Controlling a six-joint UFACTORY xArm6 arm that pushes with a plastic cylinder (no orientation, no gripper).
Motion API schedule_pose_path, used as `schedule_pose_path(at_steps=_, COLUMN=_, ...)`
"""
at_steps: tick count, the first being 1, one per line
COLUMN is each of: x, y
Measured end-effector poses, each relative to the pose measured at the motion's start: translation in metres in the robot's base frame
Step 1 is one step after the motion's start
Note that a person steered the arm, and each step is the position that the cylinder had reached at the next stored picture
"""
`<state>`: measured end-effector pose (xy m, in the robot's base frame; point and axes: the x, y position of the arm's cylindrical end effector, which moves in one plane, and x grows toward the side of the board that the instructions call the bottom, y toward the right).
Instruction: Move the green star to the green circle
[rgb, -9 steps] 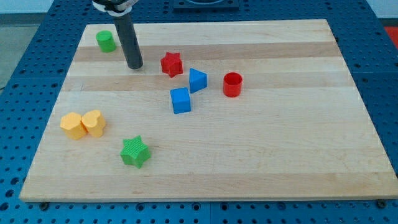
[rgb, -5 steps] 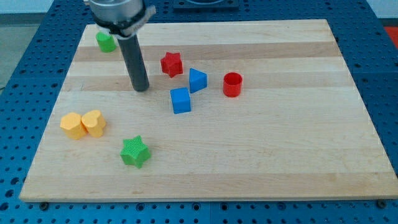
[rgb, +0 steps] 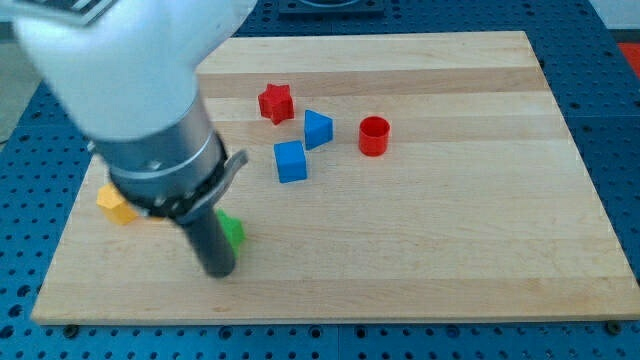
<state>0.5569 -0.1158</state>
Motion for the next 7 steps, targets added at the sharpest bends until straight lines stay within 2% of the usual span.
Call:
schedule_pose_path(at_steps=3, x=-0.142, y=-0.015)
schedule_pose_path(at_steps=4, x=-0.136, y=-0.035)
schedule_pose_path(at_steps=5, x=-0.121, y=-0.032)
schedule_pose_path(at_steps=7, x=-0.178, y=-0.121)
